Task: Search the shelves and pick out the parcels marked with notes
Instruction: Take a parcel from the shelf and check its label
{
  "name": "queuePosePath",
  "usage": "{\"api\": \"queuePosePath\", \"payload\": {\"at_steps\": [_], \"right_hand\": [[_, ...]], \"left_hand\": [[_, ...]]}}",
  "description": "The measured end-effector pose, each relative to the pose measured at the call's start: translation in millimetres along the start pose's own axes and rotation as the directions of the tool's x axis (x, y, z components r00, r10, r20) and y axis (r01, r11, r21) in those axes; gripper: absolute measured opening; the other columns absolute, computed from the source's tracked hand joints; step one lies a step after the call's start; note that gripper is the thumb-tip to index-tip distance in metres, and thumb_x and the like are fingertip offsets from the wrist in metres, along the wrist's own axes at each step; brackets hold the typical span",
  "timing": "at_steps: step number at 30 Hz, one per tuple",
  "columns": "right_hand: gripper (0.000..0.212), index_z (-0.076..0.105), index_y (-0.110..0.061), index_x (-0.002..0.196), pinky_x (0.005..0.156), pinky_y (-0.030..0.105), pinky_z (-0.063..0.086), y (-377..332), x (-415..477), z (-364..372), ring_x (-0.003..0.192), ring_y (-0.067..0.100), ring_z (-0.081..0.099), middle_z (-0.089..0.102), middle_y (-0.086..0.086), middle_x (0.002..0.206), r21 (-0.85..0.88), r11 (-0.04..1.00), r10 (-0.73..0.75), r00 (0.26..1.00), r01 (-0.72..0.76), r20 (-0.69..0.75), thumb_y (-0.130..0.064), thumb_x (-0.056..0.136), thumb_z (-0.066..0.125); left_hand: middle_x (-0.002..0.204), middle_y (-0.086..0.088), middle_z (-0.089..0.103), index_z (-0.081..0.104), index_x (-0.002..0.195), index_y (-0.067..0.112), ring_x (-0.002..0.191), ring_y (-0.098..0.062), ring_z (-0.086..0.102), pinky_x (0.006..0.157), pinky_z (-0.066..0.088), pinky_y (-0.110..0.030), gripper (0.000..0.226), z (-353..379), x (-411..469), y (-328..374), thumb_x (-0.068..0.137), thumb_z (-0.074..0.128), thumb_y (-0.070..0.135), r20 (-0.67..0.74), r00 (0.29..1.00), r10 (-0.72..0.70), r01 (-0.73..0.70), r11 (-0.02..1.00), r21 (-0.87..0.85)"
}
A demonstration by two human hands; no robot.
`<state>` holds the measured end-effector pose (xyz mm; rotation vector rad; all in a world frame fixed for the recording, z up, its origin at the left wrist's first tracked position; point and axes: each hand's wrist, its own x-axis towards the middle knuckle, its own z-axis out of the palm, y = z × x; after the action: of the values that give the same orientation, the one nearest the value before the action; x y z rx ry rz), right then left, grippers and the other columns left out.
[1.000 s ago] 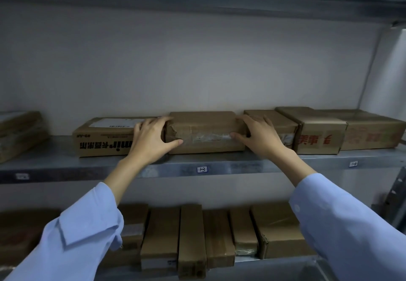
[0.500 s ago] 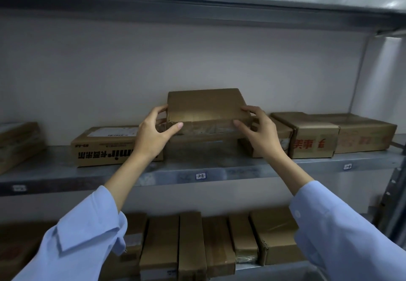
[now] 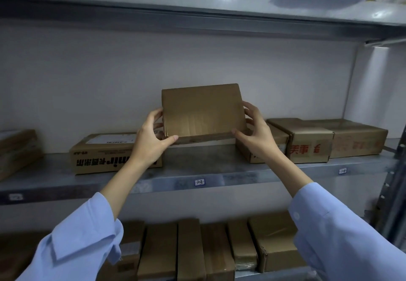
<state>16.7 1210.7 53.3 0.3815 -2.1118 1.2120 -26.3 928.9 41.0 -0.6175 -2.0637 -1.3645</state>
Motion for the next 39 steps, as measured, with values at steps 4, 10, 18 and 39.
{"api": "queuePosePath", "payload": {"at_steps": [4,10,18,39], "right_hand": [[0.082,0.029,-0.037,0.146,0.089,0.015,0.046,-1,3,0,0.120,0.014,0.050,0.046,-0.008,0.135,0.016,1.000,0.021,1.000,-0.021,0.017,-0.010,0.084,0.074],[0.094,0.019,-0.039,0.152,0.105,0.039,0.047,4,6,4,0.122,0.018,0.050,0.040,-0.002,0.134,-0.019,0.998,0.065,0.998,-0.065,0.022,-0.015,0.082,0.078],[0.095,0.019,-0.036,0.151,0.110,0.035,0.040,12,11,2,0.129,0.022,0.046,0.038,0.004,0.139,-0.010,0.995,0.101,0.994,-0.101,0.036,-0.024,0.080,0.080],[0.086,0.022,-0.030,0.150,0.065,-0.003,0.039,2,6,3,0.108,0.000,0.047,0.042,-0.004,0.140,-0.001,0.992,0.125,0.989,-0.126,0.077,-0.045,0.083,0.073]], "left_hand": [[0.140,0.012,0.046,0.034,0.146,0.030,0.131,-0.015,0.047,0.107,0.045,-0.045,0.088,-2,2,-4,0.075,0.083,0.014,0.013,0.999,-0.030,0.031,0.999,-0.043],[0.147,0.005,0.036,0.028,0.150,0.035,0.134,-0.016,0.043,0.110,0.042,-0.041,0.093,1,4,-5,0.077,0.081,0.015,0.035,0.998,-0.048,0.051,0.994,-0.092],[0.142,0.005,0.037,0.036,0.147,0.032,0.128,-0.020,0.050,0.109,0.042,-0.039,0.084,3,4,-4,0.079,0.079,0.011,0.063,0.996,-0.065,0.074,0.985,-0.156],[0.145,0.004,0.042,0.035,0.148,0.028,0.126,-0.003,0.042,0.098,0.036,-0.010,0.081,-1,3,4,0.080,0.078,0.036,0.057,0.996,-0.072,0.078,0.990,-0.121]]}}
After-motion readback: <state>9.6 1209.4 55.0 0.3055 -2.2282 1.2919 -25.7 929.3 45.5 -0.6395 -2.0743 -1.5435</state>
